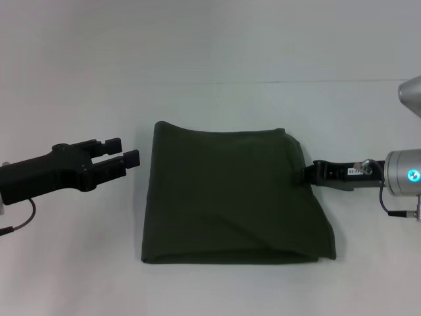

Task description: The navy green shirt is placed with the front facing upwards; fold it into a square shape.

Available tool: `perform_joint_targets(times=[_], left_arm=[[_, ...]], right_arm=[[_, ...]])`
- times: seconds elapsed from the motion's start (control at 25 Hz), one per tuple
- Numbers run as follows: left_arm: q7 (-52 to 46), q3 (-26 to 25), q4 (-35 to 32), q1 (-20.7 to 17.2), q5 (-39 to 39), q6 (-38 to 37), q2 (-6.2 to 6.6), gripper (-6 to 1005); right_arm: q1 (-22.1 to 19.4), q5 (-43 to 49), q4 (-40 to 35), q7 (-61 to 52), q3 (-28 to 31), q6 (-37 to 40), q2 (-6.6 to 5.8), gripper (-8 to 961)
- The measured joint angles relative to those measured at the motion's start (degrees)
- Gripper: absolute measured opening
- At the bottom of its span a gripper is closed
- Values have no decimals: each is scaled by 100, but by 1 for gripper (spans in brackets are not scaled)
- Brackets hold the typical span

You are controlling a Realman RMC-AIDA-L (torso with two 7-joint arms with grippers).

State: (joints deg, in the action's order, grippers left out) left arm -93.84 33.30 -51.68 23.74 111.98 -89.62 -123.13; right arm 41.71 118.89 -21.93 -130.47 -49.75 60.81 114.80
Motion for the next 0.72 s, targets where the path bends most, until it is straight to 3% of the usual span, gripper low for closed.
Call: perform_joint_targets(times=[0.72], left_arm=[[16, 0, 117, 35, -22, -1, 0, 582]], right_arm=[[63, 11, -13, 28, -14, -186, -86, 49]])
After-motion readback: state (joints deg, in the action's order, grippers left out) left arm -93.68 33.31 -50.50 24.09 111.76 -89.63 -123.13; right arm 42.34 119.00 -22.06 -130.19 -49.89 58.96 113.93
